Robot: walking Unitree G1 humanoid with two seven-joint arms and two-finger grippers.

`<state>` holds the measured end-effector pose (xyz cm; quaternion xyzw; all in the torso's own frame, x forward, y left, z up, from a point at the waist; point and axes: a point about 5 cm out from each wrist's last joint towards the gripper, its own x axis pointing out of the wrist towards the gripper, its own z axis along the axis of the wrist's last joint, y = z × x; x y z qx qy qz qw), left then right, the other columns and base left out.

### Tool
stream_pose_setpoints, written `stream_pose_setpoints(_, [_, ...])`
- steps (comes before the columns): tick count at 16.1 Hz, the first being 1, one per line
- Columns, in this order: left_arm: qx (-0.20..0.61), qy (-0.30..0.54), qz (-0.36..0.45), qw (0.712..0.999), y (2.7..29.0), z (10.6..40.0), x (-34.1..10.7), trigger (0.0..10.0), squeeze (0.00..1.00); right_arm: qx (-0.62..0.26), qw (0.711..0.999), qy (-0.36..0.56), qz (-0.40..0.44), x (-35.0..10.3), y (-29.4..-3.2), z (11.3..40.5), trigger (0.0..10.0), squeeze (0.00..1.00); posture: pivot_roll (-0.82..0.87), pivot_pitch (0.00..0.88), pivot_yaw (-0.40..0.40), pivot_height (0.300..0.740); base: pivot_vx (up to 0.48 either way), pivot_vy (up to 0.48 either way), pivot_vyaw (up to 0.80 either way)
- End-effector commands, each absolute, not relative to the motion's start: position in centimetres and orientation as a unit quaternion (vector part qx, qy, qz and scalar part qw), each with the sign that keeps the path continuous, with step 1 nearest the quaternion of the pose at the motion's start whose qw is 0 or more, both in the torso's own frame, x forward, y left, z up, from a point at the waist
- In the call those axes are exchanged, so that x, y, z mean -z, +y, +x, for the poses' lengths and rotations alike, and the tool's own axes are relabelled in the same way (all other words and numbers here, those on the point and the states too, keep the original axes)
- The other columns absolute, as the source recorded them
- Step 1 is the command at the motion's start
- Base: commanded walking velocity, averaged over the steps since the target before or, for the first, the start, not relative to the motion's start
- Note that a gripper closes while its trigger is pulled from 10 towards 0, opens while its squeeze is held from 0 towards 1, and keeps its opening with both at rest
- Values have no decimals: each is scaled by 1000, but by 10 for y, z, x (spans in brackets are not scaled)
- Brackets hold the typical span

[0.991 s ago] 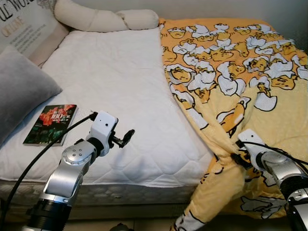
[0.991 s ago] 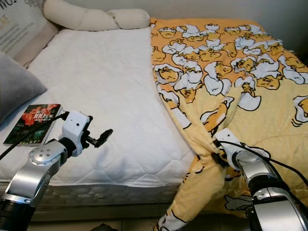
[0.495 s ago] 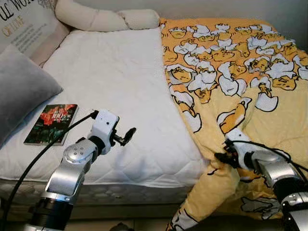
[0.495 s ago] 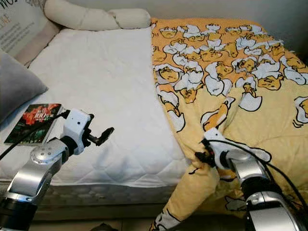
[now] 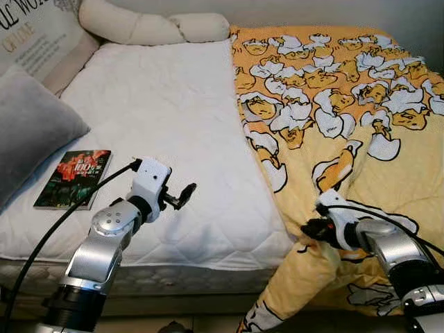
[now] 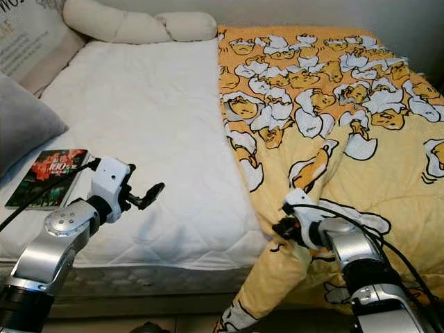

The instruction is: Clean up the room

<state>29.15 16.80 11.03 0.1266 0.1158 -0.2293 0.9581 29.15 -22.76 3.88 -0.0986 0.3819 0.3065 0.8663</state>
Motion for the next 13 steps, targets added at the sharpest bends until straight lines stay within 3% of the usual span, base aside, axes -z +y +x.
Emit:
stream_pose_setpoints(1, [224, 115, 129, 959, 170, 293, -111, 10000, 0, -331, 867, 366, -64, -46, -217, 293, 0, 0, 12, 0, 15, 740, 0, 0, 0])
stream_pose_setpoints(3, [224, 115, 128, 959, 171, 293, -111, 10000, 0, -373, 865, 336, 10, -61, -193, 296, 0, 0, 10, 0, 16, 740, 0, 0, 0])
stream_pose_setpoints(6, [228, 116, 128, 958, 169, 292, -110, 10000, 0, -457, 833, 307, 55, -77, -148, 293, 0, 0, 6, 0, 21, 740, 0, 0, 0])
stream_pose_setpoints(7, [229, 117, 129, 958, 169, 292, -110, 10000, 0, -470, 826, 305, 51, -80, -140, 290, 0, 0, 6, 0, 21, 740, 0, 0, 0])
stream_pose_setpoints(8, [230, 117, 130, 957, 169, 292, -110, 10000, 0, -450, 842, 299, -5, -78, -141, 293, 0, 0, 6, 0, 21, 740, 0, 0, 0])
stream_pose_setpoints(9, [232, 118, 130, 957, 168, 290, -109, 10000, 0, -399, 864, 300, -64, -71, -150, 298, 10000, 0, 5, 0, 18, 740, 0, 0, 0])
stream_pose_setpoints(10, [233, 120, 131, 956, 167, 289, -108, 10000, 0, -353, 878, 305, -105, -65, -159, 301, 10000, 796, 4, 0, 19, 740, 0, 0, 0])
stream_pose_setpoints(11, [235, 123, 133, 955, 166, 287, -106, 10000, 0, -315, 885, 307, -153, -61, -164, 303, 10000, 1000, 3, 0, 20, 740, 0, 0, 0])
stream_pose_setpoints(13, [246, 121, 138, 952, 163, 285, -106, 10000, 0, -280, 889, 313, -183, -59, -159, 303, 10000, 1000, 18, 0, 7, 740, 0, 0, 0])
